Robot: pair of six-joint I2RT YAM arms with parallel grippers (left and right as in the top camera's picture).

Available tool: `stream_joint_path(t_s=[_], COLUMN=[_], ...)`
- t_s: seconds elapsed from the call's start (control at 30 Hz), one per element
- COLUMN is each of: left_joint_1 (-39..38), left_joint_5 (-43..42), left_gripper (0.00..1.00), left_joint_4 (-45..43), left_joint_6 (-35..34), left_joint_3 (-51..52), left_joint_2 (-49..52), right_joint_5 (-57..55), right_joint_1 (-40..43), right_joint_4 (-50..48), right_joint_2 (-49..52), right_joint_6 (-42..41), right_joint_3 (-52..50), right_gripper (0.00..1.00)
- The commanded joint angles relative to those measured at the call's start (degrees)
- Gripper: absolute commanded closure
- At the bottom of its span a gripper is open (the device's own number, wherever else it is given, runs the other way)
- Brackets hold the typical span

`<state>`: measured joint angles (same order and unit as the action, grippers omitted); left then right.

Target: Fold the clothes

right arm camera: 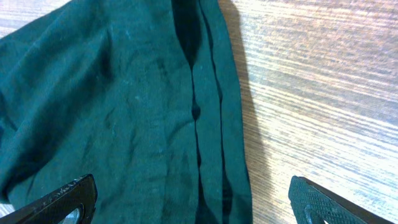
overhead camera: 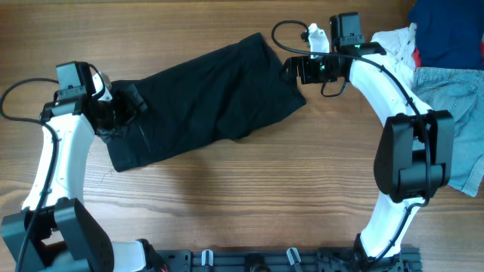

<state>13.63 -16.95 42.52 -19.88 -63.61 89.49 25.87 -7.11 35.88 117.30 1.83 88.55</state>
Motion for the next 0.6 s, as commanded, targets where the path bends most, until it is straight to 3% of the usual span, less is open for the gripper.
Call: stream_joint_path(t_s=[0.0,0.33,0.57], left_joint_1=[-0.79,-9.73,-10.64], left_joint_5=[-2.45,9.77,10.86], left_gripper=[0.00,0.00,0.00], left_joint_4=[0.37,3.06,2.95], left_joint_6=[-2.01,-3.54,-5.62], left_joint_3=[-0.68,-0.68,-0.68], left_joint_2=[-0.57,-0.57,-0.57], right_joint_5=[-0.59,-2.99,-3.37], right_joint_1=[-0.31,0.39,0.87], right_joint_4=[1.44,4.44,4.76], right_joint_2=[-0.20,-0.20,-0.13], right_joint_6=[1.29,2.56,4.24], right_joint_3=[1.05,3.28,3.26], right_gripper=[0.00,0.00,0.00])
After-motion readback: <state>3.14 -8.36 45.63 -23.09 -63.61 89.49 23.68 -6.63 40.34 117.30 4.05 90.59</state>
